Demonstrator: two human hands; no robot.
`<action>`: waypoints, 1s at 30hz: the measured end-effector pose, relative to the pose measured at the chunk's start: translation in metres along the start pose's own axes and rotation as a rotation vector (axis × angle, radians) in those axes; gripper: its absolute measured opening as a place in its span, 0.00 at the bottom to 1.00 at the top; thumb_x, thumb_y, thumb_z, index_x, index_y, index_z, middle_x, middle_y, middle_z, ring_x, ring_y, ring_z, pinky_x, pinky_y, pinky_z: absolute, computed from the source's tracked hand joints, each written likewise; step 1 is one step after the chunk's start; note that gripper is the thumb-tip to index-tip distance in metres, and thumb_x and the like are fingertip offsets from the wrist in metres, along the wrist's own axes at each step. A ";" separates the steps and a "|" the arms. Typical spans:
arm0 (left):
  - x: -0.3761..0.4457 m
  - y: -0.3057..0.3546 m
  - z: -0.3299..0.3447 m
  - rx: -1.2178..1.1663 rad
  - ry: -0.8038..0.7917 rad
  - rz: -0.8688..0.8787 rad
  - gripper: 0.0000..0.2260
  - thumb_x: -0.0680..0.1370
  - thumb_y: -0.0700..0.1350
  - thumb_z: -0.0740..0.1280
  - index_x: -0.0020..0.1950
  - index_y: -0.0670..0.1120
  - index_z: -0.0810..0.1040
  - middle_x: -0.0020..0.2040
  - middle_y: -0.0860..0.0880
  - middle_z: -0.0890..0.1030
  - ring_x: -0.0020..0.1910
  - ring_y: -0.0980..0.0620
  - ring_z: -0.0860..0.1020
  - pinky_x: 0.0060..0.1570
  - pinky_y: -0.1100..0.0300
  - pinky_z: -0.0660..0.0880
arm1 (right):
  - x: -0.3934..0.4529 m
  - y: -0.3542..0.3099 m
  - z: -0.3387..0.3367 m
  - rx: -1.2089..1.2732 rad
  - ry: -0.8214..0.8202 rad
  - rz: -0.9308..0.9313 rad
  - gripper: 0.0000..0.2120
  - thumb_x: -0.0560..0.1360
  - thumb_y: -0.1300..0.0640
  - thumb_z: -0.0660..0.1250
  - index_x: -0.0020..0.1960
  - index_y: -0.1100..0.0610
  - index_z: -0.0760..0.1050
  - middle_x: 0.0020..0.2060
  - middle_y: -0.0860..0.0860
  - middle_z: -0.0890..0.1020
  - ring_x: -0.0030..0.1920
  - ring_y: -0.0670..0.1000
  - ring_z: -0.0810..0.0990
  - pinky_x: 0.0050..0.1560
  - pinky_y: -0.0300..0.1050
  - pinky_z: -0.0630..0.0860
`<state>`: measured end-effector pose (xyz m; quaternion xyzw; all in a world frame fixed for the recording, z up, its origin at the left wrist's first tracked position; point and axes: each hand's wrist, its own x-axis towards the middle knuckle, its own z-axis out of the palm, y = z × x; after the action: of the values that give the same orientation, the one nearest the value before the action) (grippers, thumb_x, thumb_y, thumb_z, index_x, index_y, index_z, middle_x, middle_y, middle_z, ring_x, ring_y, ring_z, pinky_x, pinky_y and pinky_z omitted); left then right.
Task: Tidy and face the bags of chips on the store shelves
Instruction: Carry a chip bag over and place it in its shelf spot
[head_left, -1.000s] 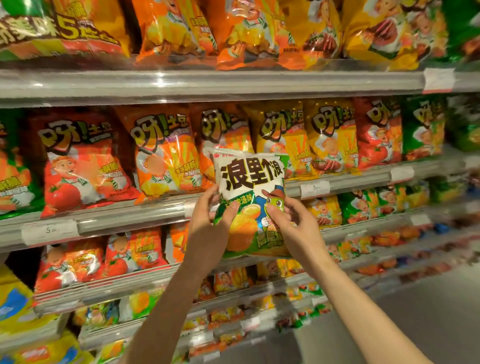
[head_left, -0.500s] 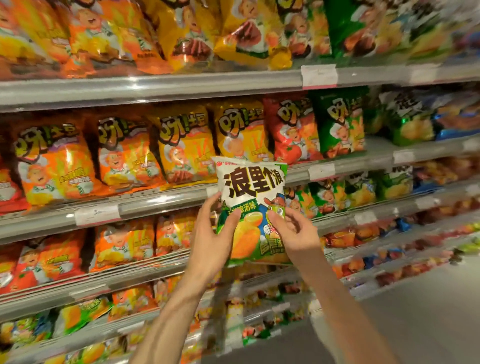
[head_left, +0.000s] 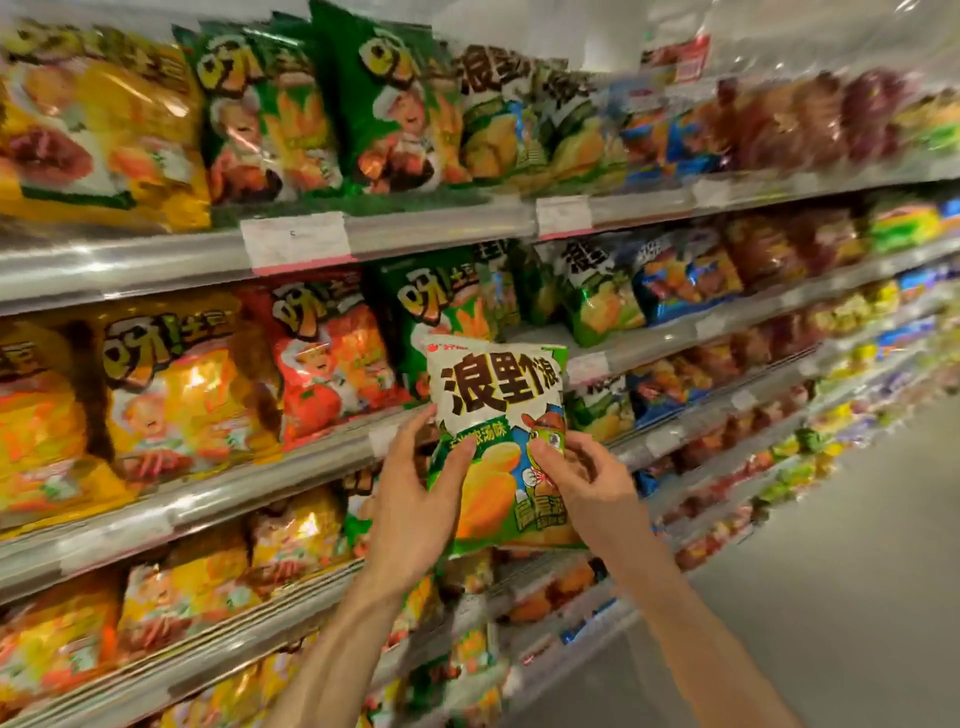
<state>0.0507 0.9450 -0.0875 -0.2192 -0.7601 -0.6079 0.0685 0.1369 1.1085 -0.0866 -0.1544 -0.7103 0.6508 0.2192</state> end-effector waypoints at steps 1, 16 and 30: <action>0.010 0.000 0.017 -0.023 -0.010 -0.003 0.21 0.76 0.64 0.67 0.67 0.64 0.70 0.65 0.62 0.76 0.65 0.61 0.73 0.66 0.48 0.73 | 0.012 0.003 -0.013 -0.024 0.018 0.006 0.23 0.67 0.33 0.72 0.55 0.46 0.78 0.49 0.60 0.83 0.48 0.61 0.83 0.52 0.63 0.80; 0.129 0.014 0.212 -0.064 0.041 -0.039 0.25 0.75 0.64 0.66 0.70 0.62 0.68 0.66 0.59 0.76 0.64 0.58 0.75 0.63 0.47 0.75 | 0.192 0.013 -0.166 -0.236 0.017 -0.059 0.30 0.70 0.30 0.68 0.65 0.46 0.75 0.52 0.42 0.82 0.52 0.42 0.82 0.55 0.46 0.81; 0.163 0.043 0.247 0.034 0.315 -0.099 0.24 0.78 0.61 0.61 0.74 0.64 0.61 0.67 0.58 0.74 0.62 0.58 0.77 0.56 0.58 0.79 | 0.311 0.002 -0.176 -0.071 -0.426 -0.116 0.08 0.79 0.41 0.63 0.54 0.41 0.76 0.42 0.35 0.84 0.42 0.29 0.79 0.42 0.28 0.73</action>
<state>-0.0370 1.2289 -0.0505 -0.0825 -0.7599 -0.6245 0.1604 -0.0397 1.4169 -0.0441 0.0203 -0.7706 0.6297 0.0957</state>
